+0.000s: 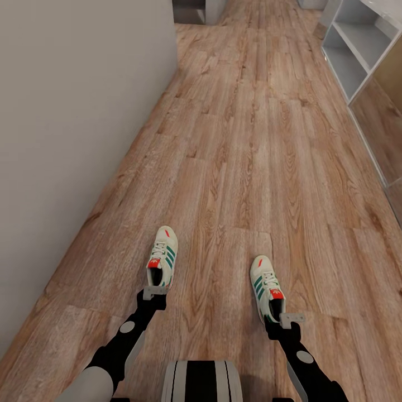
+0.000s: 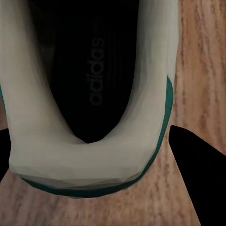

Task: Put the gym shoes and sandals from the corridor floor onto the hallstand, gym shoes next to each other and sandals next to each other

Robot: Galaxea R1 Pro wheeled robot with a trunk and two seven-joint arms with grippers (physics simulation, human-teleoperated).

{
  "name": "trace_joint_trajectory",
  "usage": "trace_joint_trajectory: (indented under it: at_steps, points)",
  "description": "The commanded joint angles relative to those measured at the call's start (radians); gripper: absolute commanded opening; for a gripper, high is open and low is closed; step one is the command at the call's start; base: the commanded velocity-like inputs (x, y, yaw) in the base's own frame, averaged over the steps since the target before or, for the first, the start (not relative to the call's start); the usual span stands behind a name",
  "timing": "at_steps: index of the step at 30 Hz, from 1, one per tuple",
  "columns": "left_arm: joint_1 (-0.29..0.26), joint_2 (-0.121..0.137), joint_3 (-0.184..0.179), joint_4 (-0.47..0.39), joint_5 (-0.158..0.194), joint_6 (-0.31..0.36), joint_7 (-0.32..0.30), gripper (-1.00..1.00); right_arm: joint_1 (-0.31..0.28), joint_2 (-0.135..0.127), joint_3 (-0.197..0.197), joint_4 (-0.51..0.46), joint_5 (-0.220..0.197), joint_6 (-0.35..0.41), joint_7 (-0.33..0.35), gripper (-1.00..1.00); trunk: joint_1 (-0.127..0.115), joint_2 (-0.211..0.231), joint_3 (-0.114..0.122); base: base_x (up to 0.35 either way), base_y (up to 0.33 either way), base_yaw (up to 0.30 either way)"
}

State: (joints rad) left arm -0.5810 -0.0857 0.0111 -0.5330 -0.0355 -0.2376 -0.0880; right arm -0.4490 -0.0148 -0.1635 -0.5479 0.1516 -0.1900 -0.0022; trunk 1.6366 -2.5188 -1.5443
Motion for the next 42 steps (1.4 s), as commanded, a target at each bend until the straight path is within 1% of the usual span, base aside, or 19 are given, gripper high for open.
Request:
trace_joint_trajectory:
  at_steps: [1,19,35,41,42]
  points:
    - [0.000,0.000,0.001,0.001,-0.004,-0.003,-0.001,-1.00,0.000,0.000,-0.004,0.001,0.009,-0.003,0.001,-1.00,0.000,0.000,0.000,0.000,0.000,0.000]
    - [0.006,0.001,0.001,-0.004,-0.006,-0.007,-0.002,-1.00,0.000,-0.001,-0.004,0.005,0.009,-0.003,0.001,-1.00,0.000,0.000,0.000,0.000,0.000,0.000]
    - [0.008,-0.002,0.008,-0.002,0.000,-0.006,0.000,-1.00,0.000,0.000,-0.001,0.004,0.010,-0.007,0.002,-1.00,-0.007,0.004,0.061,0.000,0.000,0.000]
    - [0.014,0.007,0.011,-0.016,-0.001,0.000,0.004,-1.00,0.001,0.002,-0.001,-0.002,0.009,-0.015,0.002,-1.00,-0.010,0.005,0.085,0.000,0.000,0.000]
    - [0.065,0.026,0.017,-0.028,-0.005,0.000,0.015,-1.00,0.001,-0.002,-0.002,-0.003,0.009,-0.021,0.003,-1.00,-0.010,0.005,0.090,0.000,0.000,-0.053]
